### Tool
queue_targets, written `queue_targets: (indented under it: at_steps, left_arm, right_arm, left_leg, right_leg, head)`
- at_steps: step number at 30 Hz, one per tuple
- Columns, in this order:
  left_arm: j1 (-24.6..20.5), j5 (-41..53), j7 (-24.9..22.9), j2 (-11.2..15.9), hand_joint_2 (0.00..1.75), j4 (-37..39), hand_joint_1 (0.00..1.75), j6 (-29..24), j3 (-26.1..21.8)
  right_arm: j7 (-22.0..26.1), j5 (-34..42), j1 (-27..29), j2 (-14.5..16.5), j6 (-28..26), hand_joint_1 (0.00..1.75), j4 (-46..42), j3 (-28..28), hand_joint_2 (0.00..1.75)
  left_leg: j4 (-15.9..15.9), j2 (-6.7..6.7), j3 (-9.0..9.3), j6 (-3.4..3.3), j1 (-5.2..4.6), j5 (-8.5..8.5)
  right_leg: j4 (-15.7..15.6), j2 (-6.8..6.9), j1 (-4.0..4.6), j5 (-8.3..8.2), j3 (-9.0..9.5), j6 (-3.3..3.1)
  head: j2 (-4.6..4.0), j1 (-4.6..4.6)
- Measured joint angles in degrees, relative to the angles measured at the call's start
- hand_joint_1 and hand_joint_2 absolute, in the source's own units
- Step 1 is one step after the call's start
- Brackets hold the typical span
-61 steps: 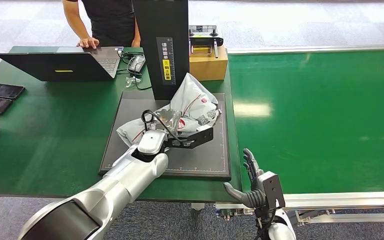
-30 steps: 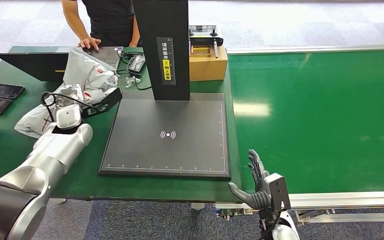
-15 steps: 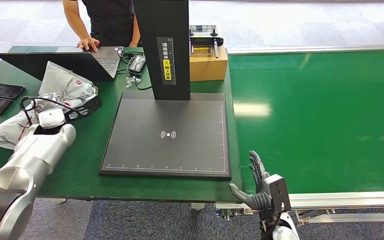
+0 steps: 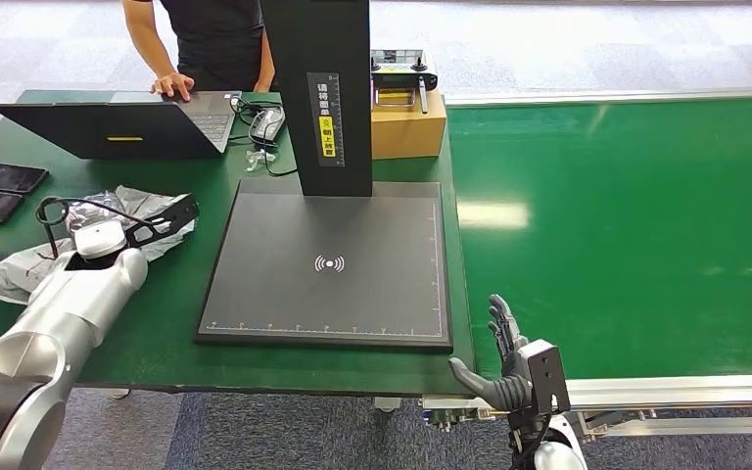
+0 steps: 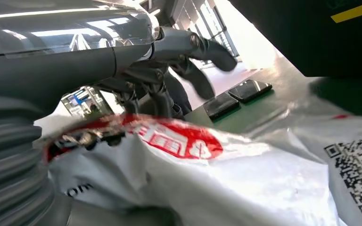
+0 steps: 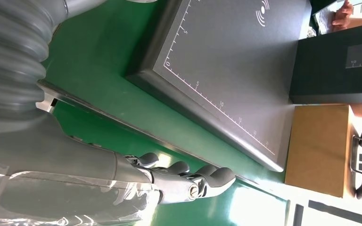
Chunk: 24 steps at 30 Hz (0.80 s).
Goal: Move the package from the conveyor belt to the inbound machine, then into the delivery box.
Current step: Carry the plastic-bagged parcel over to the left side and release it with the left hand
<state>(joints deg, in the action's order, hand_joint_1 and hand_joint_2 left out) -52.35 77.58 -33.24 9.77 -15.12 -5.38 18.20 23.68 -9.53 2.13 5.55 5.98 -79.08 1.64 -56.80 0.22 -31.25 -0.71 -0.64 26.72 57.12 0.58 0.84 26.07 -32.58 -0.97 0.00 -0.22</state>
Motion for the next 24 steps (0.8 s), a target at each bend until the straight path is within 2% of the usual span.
queue_targets:
  at_steps: [11,15,18,20,24]
  left_arm:
    - [0.0,0.1,-0.3,0.0,1.75,0.0,0.00,-0.3,-1.1]
    - [0.1,-2.1,1.7,0.0,1.75,0.0,0.00,-3.0,-2.6]
    - [0.1,-3.7,5.2,-0.1,1.75,0.0,0.00,-8.3,-4.5]
    - [0.2,-4.2,8.8,-0.2,1.75,-0.3,0.00,-14.7,-5.8]
    - [1.5,-6.8,21.2,-1.2,1.75,-3.2,0.00,-30.1,-8.8]
  right_arm:
    - [-0.1,-0.2,-0.3,0.0,-0.2,0.00,0.0,0.0,1.75]
    - [-0.2,-0.4,-0.5,0.0,-0.3,0.00,0.0,0.0,1.75]
    - [-0.2,-0.7,-0.5,0.0,-0.4,0.00,-0.1,0.1,1.75]
    - [-0.2,-1.0,-0.5,0.0,-0.6,0.00,-0.3,0.1,1.75]
    - [-0.1,-2.0,-0.4,0.0,-0.8,0.00,-1.2,0.2,1.75]
  left_leg:
    - [0.0,0.00,0.00,0.00,0.00,0.00]
    - [0.0,0.00,0.00,0.00,0.00,0.00]
    - [0.0,0.00,0.01,0.00,0.00,0.00]
    - [0.0,0.00,0.01,0.00,0.00,0.00]
    - [0.0,0.01,0.01,0.00,-0.01,0.00]
  right_leg:
    - [0.0,0.00,0.00,0.00,0.00,0.00]
    - [0.0,0.00,0.00,0.00,0.00,0.00]
    - [0.0,-0.01,0.00,0.00,-0.02,0.00]
    - [0.0,-0.01,0.00,0.00,-0.02,0.00]
    - [0.0,-0.01,-0.02,0.00,-0.02,0.00]
  head:
    - [0.00,0.00]
    - [0.00,0.00]
    - [0.00,0.01]
    - [0.00,0.00]
    - [0.00,0.01]
